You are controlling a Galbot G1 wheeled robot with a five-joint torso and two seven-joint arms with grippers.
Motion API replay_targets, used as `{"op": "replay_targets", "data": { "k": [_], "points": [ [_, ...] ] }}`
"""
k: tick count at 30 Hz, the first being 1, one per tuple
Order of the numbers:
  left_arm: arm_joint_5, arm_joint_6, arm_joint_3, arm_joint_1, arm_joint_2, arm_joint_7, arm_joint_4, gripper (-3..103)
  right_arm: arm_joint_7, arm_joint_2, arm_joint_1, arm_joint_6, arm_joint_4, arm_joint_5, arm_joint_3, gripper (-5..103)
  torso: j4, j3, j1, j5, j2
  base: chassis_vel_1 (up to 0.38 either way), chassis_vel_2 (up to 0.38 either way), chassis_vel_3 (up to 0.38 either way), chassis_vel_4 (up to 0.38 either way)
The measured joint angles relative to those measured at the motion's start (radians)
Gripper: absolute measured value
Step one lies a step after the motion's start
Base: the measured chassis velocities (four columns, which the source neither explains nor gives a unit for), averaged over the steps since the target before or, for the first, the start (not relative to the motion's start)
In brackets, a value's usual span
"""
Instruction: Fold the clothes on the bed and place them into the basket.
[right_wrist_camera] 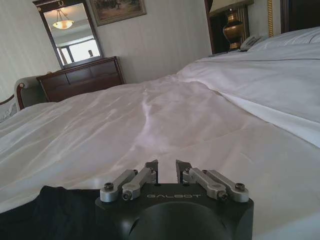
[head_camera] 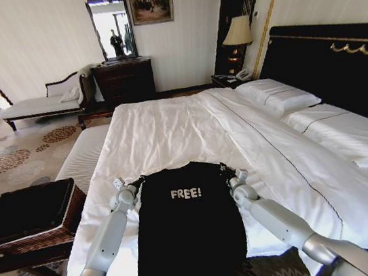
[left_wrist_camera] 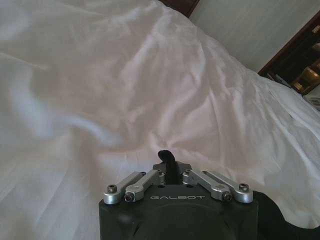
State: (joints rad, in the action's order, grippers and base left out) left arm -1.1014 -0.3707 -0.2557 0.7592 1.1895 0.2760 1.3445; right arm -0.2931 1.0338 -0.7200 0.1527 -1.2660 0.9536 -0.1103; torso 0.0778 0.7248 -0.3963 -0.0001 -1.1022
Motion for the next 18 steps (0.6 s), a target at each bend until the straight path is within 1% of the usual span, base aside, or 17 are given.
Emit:
{"op": "replay_targets", "data": {
  "k": [1,2,3,4,5,6,7,8,11,12,13,14,15,16,17,18],
  "points": [
    [0.002,0.001,-0.003,0.004,-0.003,0.0,0.011,15,-0.002,-0.002,-0.006,0.002,-0.01,-0.003,0.006,21,0.0,0.0,0.0,0.0,0.0,0.0,0.0,0.0,0.0],
    [0.007,0.008,-0.019,0.034,-0.022,0.002,0.068,26,-0.007,-0.011,-0.031,0.01,-0.055,-0.013,0.035,32,-0.0001,0.0,0.0,0.0,0.0,0.0,0.0,0.0,0.0],
    [0.015,0.017,-0.029,0.056,-0.038,0.001,0.105,26,-0.011,-0.021,-0.054,0.012,-0.093,-0.012,0.059,32,0.0,0.0,0.0,-0.0002,0.0,0.0,0.0,0.0,0.0],
    [0.015,0.017,-0.029,0.056,-0.038,0.001,0.105,26,-0.011,-0.021,-0.054,0.012,-0.093,-0.012,0.059,32,0.0,0.0,0.0,-0.0002,0.0,0.0,0.0,0.0,0.0],
    [0.026,0.027,-0.046,0.082,-0.057,0.001,0.145,31,-0.016,-0.031,-0.083,0.012,-0.13,-0.004,0.086,37,0.0,0.0,0.0,0.0,0.0,0.0,0.0,0.0,0.0],
    [0.035,0.036,-0.068,0.12,-0.079,0.001,0.192,36,-0.026,-0.046,-0.121,0.009,-0.177,0.016,0.121,43,0.0,0.0,0.0,0.0005,0.0,0.0,0.0,0.0,0.0],
    [0.036,0.044,-0.094,0.165,-0.1,0.005,0.237,42,-0.04,-0.059,-0.164,-0.001,-0.235,0.045,0.157,48,0.0002,0.0,0.0,0.0001,0.0,0.0,0.0,0.0,0.0],
    [0.036,0.044,-0.094,0.165,-0.1,0.005,0.237,42,-0.04,-0.059,-0.164,-0.001,-0.235,0.045,0.157,48,0.0002,0.0,0.0,0.0001,0.0,0.0,0.0,0.0,0.0],
    [0.022,0.06,-0.173,0.308,-0.139,0.017,0.371,58,-0.091,-0.075,-0.268,-0.054,-0.399,0.154,0.251,65,0.0003,0.0,0.0,-0.0001,0.0,0.0,0.0,0.0,0.0],
    [0.024,0.065,-0.203,0.364,-0.145,0.013,0.418,58,-0.102,-0.076,-0.301,-0.07,-0.447,0.18,0.279,65,-0.0003,0.0,0.0,-0.0002,0.0,0.0,0.0,0.0,0.0],
    [0.044,0.071,-0.231,0.42,-0.147,0.001,0.465,64,-0.107,-0.076,-0.333,-0.081,-0.488,0.19,0.304,71,-0.0004,0.0,0.0,-0.0001,0.0,0.0,0.0,0.0,0.0],
    [0.044,0.071,-0.231,0.42,-0.147,0.001,0.465,64,-0.107,-0.076,-0.333,-0.081,-0.488,0.19,0.304,71,-0.0004,0.0,0.0,-0.0001,0.0,0.0,0.0,0.0,0.0],
    [0.084,0.08,-0.252,0.474,-0.147,-0.016,0.506,69,-0.11,-0.075,-0.369,-0.09,-0.522,0.187,0.33,76,-0.0009,0.0,0.0,0.0,0.0,0.0,0.0,0.0,0.0],
    [0.141,0.092,-0.267,0.527,-0.145,-0.035,0.539,74,-0.111,-0.076,-0.416,-0.098,-0.556,0.161,0.358,82,-0.0008,0.0,0.0,0.0002,0.0,0.0,0.0,0.0,0.0],
    [0.179,0.103,-0.276,0.566,-0.139,-0.048,0.557,80,-0.11,-0.079,-0.452,-0.098,-0.575,0.13,0.37,86,0.0003,0.0,0.0,0.0,0.0,0.0,0.0,0.0,0.0],
    [0.206,0.116,-0.287,0.606,-0.128,-0.063,0.571,80,-0.103,-0.084,-0.482,-0.094,-0.586,0.097,0.375,86,0.0009,0.0,0.0,0.0,0.0,0.0,0.0,0.0,0.0]
  ]
}}
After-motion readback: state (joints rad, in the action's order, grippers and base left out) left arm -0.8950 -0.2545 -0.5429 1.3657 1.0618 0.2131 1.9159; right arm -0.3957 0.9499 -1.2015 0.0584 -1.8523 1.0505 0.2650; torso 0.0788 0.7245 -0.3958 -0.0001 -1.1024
